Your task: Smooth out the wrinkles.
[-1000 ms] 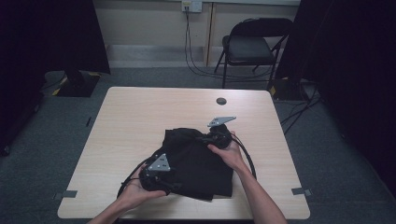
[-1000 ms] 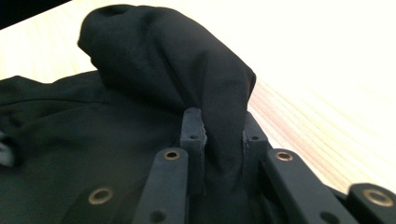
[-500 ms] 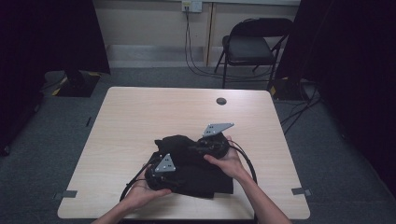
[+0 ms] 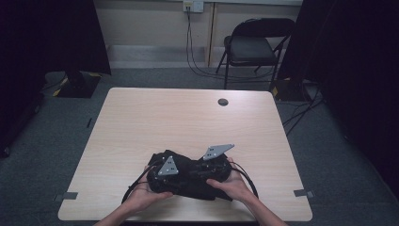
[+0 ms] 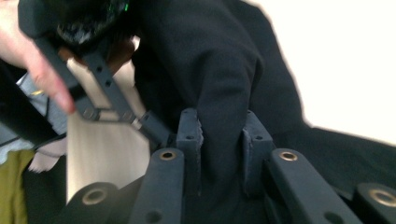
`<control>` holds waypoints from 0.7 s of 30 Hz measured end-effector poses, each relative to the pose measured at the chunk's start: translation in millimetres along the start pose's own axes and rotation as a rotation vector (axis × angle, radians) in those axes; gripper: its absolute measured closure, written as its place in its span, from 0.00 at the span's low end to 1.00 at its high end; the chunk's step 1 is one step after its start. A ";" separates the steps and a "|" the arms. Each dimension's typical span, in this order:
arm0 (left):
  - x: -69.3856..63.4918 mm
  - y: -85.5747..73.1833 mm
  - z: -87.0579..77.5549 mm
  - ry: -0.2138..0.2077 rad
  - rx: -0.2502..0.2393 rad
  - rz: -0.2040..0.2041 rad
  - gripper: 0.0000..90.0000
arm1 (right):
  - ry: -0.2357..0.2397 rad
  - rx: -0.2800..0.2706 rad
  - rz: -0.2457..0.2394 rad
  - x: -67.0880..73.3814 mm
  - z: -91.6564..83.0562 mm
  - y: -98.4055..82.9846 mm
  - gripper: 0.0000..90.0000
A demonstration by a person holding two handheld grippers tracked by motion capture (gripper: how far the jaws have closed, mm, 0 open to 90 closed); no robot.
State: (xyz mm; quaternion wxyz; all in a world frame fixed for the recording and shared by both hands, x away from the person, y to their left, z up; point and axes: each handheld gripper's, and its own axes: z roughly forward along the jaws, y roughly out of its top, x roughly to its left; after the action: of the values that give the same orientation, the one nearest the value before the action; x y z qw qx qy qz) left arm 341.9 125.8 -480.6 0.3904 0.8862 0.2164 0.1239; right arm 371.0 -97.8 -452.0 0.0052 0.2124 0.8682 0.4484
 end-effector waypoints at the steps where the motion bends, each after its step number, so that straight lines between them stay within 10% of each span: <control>1: -2.5 -1.0 0.5 0.013 -0.012 0.005 0.51 | 0.003 0.012 -0.006 1.1 0.2 -1.9 0.81; 14: -2.1 -2.8 0.0 0.020 -0.016 0.038 0.52 | 0.035 0.036 0.017 15.0 -7.2 -28.9 0.74; 21: 10.7 -3.6 -4.0 0.024 -0.047 0.006 0.55 | -0.029 0.022 -0.009 7.0 1.1 -36.9 0.85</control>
State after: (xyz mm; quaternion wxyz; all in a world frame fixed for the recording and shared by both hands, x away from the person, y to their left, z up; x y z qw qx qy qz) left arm 348.8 135.7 -480.1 0.4080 0.8760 0.2154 0.1407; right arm 351.4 -113.1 -480.2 0.0176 0.2149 0.8739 0.4357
